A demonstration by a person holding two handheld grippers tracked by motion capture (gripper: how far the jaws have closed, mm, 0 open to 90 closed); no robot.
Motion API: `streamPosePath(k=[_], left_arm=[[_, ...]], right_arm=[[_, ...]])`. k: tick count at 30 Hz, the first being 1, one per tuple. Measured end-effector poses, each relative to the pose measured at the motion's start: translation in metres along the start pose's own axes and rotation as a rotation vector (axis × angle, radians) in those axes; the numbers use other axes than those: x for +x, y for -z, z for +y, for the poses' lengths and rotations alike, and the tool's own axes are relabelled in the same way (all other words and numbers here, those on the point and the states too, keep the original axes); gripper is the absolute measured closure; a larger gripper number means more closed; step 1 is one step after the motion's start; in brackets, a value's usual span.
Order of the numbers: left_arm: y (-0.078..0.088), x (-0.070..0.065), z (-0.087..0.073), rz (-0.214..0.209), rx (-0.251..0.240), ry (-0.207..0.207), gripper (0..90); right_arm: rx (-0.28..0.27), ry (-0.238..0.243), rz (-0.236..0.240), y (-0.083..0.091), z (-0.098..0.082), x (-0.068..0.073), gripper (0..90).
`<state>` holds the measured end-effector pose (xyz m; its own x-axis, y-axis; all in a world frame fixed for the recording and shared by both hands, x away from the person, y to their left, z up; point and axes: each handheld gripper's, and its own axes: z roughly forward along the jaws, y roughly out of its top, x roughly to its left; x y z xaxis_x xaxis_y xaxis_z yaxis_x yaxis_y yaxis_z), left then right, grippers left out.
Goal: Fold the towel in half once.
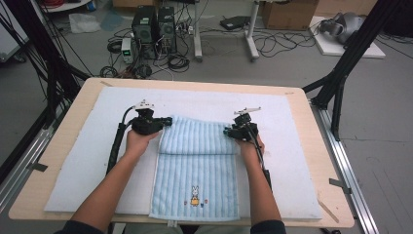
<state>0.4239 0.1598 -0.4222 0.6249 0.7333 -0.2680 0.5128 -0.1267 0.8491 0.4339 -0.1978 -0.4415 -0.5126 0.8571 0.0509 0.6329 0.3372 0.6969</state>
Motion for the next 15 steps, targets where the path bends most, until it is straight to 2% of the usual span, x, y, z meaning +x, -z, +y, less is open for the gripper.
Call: streamPosePath(k=[2, 4, 7, 13, 15], left_arm=[[0.001, 0.000, 0.000, -0.003, 0.000, 0.002, 86.4], [0.002, 0.000, 0.000, -0.012, 0.005, -0.004, 86.3], [0.007, -0.001, 0.001, -0.023, -0.002, -0.008, 86.3], [0.020, -0.003, 0.003, -0.044, -0.009, -0.040, 86.2], [0.025, -0.005, 0.001, -0.057, -0.029, -0.031, 86.2]], right_arm=[[0.015, 0.007, 0.014, 0.001, 0.002, 0.000, 82.1], [0.015, 0.034, 0.009, 0.001, 0.003, 0.002, 85.7], [0.011, 0.044, 0.042, 0.005, 0.002, 0.003, 86.5], [-0.095, 0.048, 0.093, 0.033, 0.003, 0.006, 86.4], [-0.114, 0.040, 0.115, 0.042, 0.000, 0.006, 86.4]])
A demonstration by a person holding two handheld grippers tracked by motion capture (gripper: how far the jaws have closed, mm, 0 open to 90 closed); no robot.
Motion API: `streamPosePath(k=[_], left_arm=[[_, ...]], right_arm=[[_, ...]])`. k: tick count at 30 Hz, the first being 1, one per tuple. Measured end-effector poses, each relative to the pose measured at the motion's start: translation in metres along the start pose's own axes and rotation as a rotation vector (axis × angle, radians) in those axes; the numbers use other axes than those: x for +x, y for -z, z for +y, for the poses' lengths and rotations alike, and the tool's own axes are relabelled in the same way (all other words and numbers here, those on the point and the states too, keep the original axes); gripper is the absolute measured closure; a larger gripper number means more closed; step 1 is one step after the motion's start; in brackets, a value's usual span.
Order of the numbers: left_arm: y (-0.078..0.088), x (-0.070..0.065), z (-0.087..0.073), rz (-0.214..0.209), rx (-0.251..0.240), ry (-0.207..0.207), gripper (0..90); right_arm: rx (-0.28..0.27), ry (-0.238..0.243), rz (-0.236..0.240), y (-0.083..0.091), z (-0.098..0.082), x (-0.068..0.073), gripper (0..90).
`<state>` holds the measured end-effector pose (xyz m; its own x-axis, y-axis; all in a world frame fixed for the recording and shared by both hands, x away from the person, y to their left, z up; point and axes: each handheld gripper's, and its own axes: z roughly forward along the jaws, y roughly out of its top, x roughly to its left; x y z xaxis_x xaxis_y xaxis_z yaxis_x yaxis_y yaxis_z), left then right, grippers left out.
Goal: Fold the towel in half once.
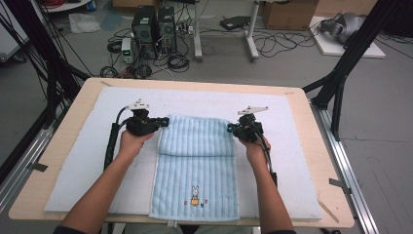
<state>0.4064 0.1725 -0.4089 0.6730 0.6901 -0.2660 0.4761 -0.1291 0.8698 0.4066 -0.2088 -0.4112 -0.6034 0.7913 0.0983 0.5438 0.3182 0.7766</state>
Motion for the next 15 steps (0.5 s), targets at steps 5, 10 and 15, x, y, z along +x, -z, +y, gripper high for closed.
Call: streamPosePath(k=[5, 10, 15], left_arm=[[0.012, -0.007, -0.010, -0.026, -0.016, -0.012, 86.2], [0.025, -0.012, -0.015, -0.069, -0.016, -0.017, 86.2], [0.037, -0.019, -0.020, -0.099, -0.019, -0.020, 86.0]], right_arm=[[-0.056, 0.009, 0.047, 0.021, -0.010, 0.008, 86.4], [-0.094, 0.026, 0.092, 0.041, -0.015, 0.021, 86.4], [-0.090, 0.048, 0.105, 0.052, -0.025, 0.030, 86.4]])
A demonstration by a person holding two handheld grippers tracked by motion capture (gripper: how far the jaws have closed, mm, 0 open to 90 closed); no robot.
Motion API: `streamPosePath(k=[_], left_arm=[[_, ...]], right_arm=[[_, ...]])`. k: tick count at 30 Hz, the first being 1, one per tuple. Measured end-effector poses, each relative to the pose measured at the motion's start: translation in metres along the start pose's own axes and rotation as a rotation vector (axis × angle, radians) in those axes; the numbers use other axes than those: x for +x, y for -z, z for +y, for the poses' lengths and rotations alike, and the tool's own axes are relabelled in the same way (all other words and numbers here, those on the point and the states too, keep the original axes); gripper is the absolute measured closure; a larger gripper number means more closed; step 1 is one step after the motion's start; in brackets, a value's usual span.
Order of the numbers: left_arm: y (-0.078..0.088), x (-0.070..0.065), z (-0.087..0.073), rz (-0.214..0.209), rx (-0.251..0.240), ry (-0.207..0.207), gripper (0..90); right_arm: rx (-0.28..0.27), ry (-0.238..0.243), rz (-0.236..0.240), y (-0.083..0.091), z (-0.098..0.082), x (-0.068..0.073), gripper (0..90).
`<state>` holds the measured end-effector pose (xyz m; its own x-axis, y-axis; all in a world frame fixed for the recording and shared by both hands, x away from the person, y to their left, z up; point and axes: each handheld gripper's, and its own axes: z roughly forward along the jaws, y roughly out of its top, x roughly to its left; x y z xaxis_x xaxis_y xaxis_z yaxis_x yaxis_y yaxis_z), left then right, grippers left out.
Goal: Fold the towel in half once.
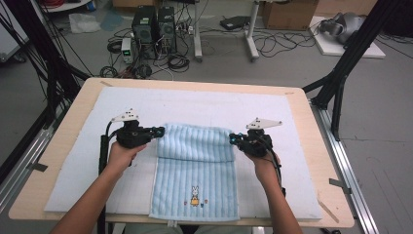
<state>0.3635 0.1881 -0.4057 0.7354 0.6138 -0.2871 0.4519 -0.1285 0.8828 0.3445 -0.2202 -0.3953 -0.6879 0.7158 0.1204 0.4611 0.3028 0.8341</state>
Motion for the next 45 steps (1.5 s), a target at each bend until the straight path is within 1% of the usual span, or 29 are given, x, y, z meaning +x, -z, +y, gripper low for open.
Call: streamPosePath(k=[4, 6, 9, 11, 13, 15, 16, 19, 21, 22, 23, 24, 25, 26, 27, 29, 30, 31, 32, 33, 34, 35, 36, 37, 38, 39, 41, 43, 45], left_arm=[[0.003, -0.007, -0.012, -0.022, 0.022, 0.004, 85.7], [0.004, -0.010, -0.019, -0.029, 0.035, 0.006, 85.6], [0.005, -0.013, -0.029, -0.031, 0.046, 0.011, 85.6], [0.006, -0.013, -0.034, -0.030, 0.068, 0.013, 85.5], [0.009, -0.013, -0.039, -0.029, 0.075, 0.022, 85.6], [0.010, -0.014, -0.044, -0.035, 0.098, 0.029, 85.6], [0.011, -0.014, -0.047, -0.038, 0.113, 0.028, 85.6], [0.012, -0.017, -0.052, -0.044, 0.150, 0.034, 85.0], [0.015, -0.018, -0.053, -0.040, 0.162, 0.036, 80.8], [0.016, -0.018, -0.053, -0.027, 0.155, 0.047, 73.6], [0.018, -0.017, -0.051, -0.014, 0.150, 0.052, 63.1], [0.020, -0.016, -0.050, 0.010, 0.132, 0.052, 56.0], [0.021, -0.014, -0.047, 0.025, 0.113, 0.055, 52.1], [0.022, -0.012, -0.045, 0.042, 0.095, 0.053, 51.0], [0.022, -0.009, -0.042, 0.057, 0.084, 0.061, 49.6], [0.019, -0.002, -0.039, 0.080, 0.059, 0.067, 49.0], [0.017, 0.000, -0.037, 0.091, 0.055, 0.066, 48.9], [0.014, 0.002, -0.036, 0.099, 0.059, 0.061, 49.0], [0.012, 0.004, -0.036, 0.109, 0.051, 0.060, 49.1], [0.009, 0.005, -0.035, 0.111, 0.041, 0.058, 49.2], [0.006, 0.007, -0.033, 0.116, 0.054, 0.050, 49.9], [0.003, 0.008, -0.032, 0.129, 0.056, 0.039, 49.8], [0.001, 0.009, -0.031, 0.134, 0.040, 0.041, 49.9], [-0.002, 0.010, -0.031, 0.136, 0.025, 0.048, 50.6], [-0.005, 0.011, -0.031, 0.140, 0.032, 0.049, 51.1], [-0.009, 0.011, -0.031, 0.147, 0.054, 0.044, 51.1], [-0.014, 0.012, -0.033, 0.145, 0.077, 0.052, 51.3], [-0.018, 0.011, -0.033, 0.150, 0.095, 0.045, 53.5], [-0.020, 0.010, -0.035, 0.154, 0.124, 0.043, 56.6]], right_arm=[[0.013, -0.015, 0.017, 0.005, -0.012, 0.005, 86.4], [0.026, -0.009, 0.019, 0.007, -0.018, 0.008, 86.4], [0.033, -0.012, 0.030, 0.010, -0.028, 0.012, 86.4], [0.052, -0.010, 0.031, 0.012, -0.033, 0.015, 86.4], [0.065, -0.005, 0.028, 0.015, -0.037, 0.017, 86.4], [0.066, -0.017, 0.034, 0.018, -0.041, 0.019, 86.4], [0.066, -0.005, 0.026, 0.019, -0.042, 0.020, 86.4], [0.086, -0.009, 0.035, 0.020, -0.046, 0.024, 86.4], [0.107, -0.011, 0.031, 0.021, -0.049, 0.027, 85.8], [0.119, -0.016, 0.035, 0.021, -0.050, 0.029, 84.7], [0.128, -0.017, 0.035, 0.022, -0.051, 0.030, 82.3], [0.130, -0.017, 0.028, 0.024, -0.051, 0.032, 74.9], [0.118, -0.034, 0.016, 0.026, -0.049, 0.031, 68.6], [0.095, -0.052, 0.010, 0.028, -0.047, 0.029, 66.9], [0.072, -0.069, 0.002, 0.030, -0.045, 0.027, 62.5], [0.030, -0.092, -0.030, 0.029, -0.040, 0.021, 56.7], [0.014, -0.102, -0.041, 0.028, -0.038, 0.018, 55.3], [-0.002, -0.101, -0.060, 0.026, -0.038, 0.015, 55.2], [-0.009, -0.100, -0.082, 0.023, -0.037, 0.013, 55.3], [-0.012, -0.104, -0.091, 0.021, -0.036, 0.009, 55.6], [-0.030, -0.121, -0.087, 0.019, -0.035, 0.006, 55.5], [-0.052, -0.145, -0.089, 0.018, -0.034, 0.002, 55.6], [-0.063, -0.141, -0.107, 0.018, -0.032, 0.000, 55.8], [-0.056, -0.130, -0.123, 0.016, -0.030, -0.003, 56.4], [-0.040, -0.132, -0.127, 0.014, -0.029, -0.006, 56.9], [-0.021, -0.145, -0.121, 0.009, -0.030, -0.009, 58.7], [0.032, -0.143, -0.108, -0.001, -0.032, -0.011, 61.5], [0.071, -0.119, -0.091, -0.012, -0.034, -0.009, 63.8], [0.100, -0.112, -0.076, -0.019, -0.035, -0.007, 65.2]])
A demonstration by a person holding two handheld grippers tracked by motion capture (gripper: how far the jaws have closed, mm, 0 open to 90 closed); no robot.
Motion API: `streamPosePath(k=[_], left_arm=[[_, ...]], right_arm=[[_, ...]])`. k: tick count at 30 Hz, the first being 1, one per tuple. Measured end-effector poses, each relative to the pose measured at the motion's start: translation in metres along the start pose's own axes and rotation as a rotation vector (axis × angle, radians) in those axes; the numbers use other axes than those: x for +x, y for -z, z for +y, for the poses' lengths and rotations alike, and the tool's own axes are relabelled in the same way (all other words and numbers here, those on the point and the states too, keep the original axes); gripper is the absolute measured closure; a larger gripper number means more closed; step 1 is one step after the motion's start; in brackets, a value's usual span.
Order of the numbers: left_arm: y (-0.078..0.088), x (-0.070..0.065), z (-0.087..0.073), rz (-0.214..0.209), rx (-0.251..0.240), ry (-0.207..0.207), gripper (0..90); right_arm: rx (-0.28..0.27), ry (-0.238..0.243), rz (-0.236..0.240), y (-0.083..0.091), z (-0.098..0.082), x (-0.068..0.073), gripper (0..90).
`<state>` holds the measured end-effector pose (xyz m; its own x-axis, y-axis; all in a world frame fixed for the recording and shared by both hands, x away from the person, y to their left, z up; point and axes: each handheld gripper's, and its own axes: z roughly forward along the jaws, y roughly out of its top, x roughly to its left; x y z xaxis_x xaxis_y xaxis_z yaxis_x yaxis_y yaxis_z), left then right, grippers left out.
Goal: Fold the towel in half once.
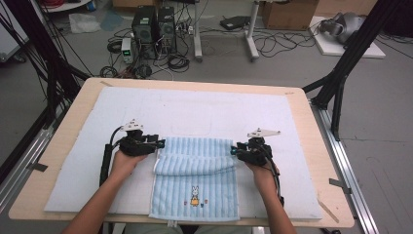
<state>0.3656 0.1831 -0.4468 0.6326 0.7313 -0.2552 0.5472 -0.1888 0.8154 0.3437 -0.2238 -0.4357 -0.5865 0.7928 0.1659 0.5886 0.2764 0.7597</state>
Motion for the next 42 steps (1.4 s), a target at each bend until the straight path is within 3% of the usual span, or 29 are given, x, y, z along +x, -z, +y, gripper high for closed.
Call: streamPosePath(k=[3, 7, 10, 14, 19, 21, 27, 29, 31, 34, 38, 40, 42], left_arm=[[-0.005, -0.001, -0.003, 0.018, 0.052, -0.002, 62.5], [-0.006, -0.004, -0.003, 0.010, 0.055, -0.041, 82.5], [-0.005, -0.003, -0.002, 0.001, 0.034, -0.051, 85.7], [0.000, 0.001, 0.002, -0.014, -0.035, -0.002, 85.9], [-0.008, 0.006, 0.006, 0.030, -0.042, 0.024, 86.0], [-0.012, 0.008, 0.006, 0.052, -0.044, 0.046, 84.7], [-0.012, 0.015, 0.008, 0.101, -0.067, 0.057, 81.4], [-0.011, 0.017, 0.007, 0.096, -0.045, 0.078, 67.8], [-0.011, 0.017, 0.006, 0.089, -0.015, 0.079, 54.7], [-0.012, 0.014, 0.006, 0.061, -0.009, 0.064, 47.0], [-0.018, 0.006, 0.006, 0.081, 0.031, -0.010, 43.9], [-0.019, 0.002, 0.006, 0.092, 0.045, -0.044, 46.0], [-0.022, -0.003, 0.006, 0.092, 0.057, -0.089, 56.5]], right_arm=[[0.024, -0.003, -0.005, -0.005, -0.002, -0.001, 67.8], [0.042, 0.014, 0.017, -0.008, -0.006, -0.003, 84.5], [0.030, 0.041, 0.012, -0.008, -0.005, 0.000, 86.8], [-0.025, 0.045, -0.001, -0.004, -0.002, 0.000, 87.0], [-0.054, 0.028, -0.030, -0.006, 0.007, -0.005, 87.0], [-0.052, 0.011, -0.045, -0.010, 0.009, -0.007, 87.1], [-0.024, -0.023, -0.061, -0.022, 0.009, -0.013, 83.8], [-0.028, -0.037, -0.078, -0.020, 0.009, -0.013, 70.8], [-0.046, -0.053, -0.082, -0.016, 0.009, -0.015, 64.3], [-0.059, -0.080, -0.060, -0.014, 0.009, -0.016, 53.4], [0.018, -0.044, -0.055, -0.025, 0.006, -0.011, 47.7], [0.026, -0.007, -0.085, -0.026, 0.006, -0.007, 48.5], [0.038, 0.037, -0.113, -0.027, 0.007, -0.003, 50.2]])
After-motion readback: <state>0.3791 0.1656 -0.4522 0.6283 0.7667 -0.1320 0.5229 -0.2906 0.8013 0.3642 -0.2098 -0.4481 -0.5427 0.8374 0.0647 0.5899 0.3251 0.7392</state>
